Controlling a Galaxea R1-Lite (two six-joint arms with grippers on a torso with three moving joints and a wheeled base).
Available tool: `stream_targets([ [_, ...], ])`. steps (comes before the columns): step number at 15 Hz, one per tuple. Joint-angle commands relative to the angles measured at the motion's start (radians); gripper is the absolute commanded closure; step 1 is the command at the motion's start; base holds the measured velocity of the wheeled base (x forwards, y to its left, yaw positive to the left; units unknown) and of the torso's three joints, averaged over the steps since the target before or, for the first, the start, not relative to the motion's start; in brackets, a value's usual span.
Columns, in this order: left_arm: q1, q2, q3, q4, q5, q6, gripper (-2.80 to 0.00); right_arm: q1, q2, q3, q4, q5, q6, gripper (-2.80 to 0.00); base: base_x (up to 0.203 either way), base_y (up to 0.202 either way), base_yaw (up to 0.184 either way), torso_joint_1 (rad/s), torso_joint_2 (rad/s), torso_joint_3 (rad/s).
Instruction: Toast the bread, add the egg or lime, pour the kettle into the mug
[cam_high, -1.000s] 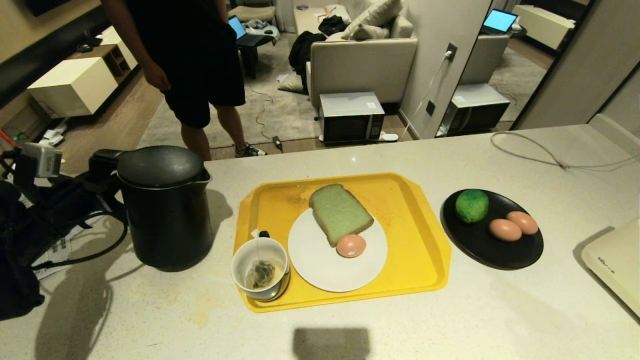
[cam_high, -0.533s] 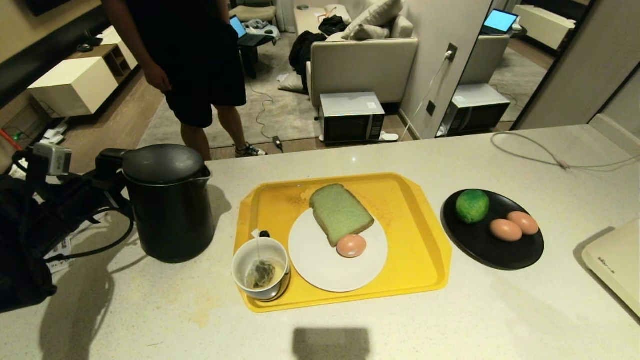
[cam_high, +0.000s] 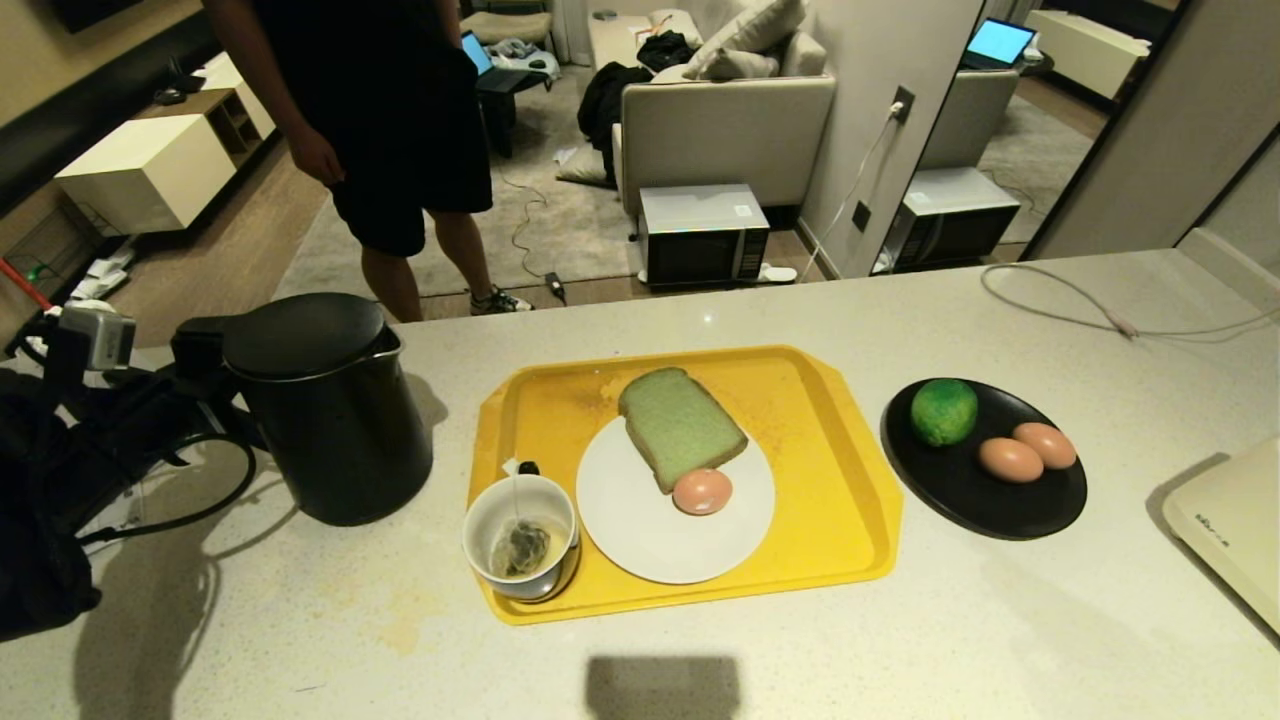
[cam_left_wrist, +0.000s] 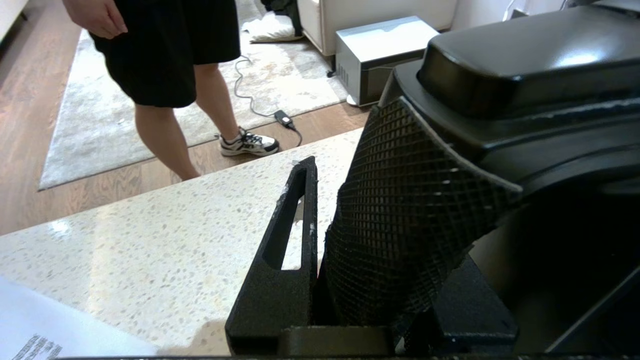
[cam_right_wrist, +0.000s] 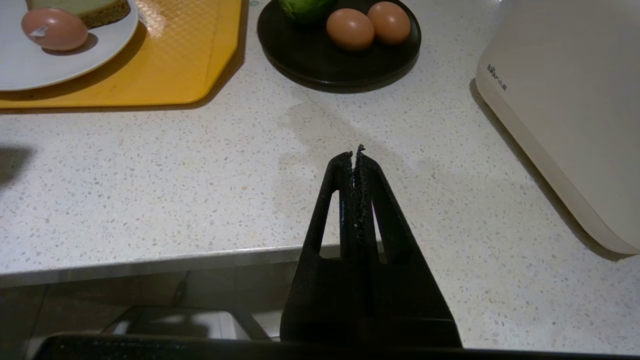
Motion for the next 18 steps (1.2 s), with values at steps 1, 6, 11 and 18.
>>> stream_targets([
  [1, 0.002, 0.004, 0.001, -0.008, -0.003, 0.012, 0.00, 0.000, 0.001, 0.002, 0.000, 0.000, 0.000, 0.00, 0.000, 0.000, 0.000, 0.000, 0.00, 0.000],
  [6, 0.002, 0.006, 0.024, -0.008, -0.004, 0.015, -2.80, 0.000, 0.001, 0.002, 0.000, 0.000, 0.000, 0.00, 0.000, 0.000, 0.000, 0.000, 0.00, 0.000],
  [11, 0.011, -0.030, 0.159, -0.008, -0.004, 0.028, -2.80, 0.000, 0.001, 0.002, 0.000, 0.000, 0.000, 0.00, 0.000, 0.000, 0.000, 0.000, 0.00, 0.000],
  [18, 0.116, -0.176, 0.313, -0.008, -0.005, 0.053, -2.80, 0.000, 0.001, 0.002, 0.000, 0.000, 0.000, 0.00, 0.000, 0.000, 0.000, 0.000, 0.00, 0.000],
])
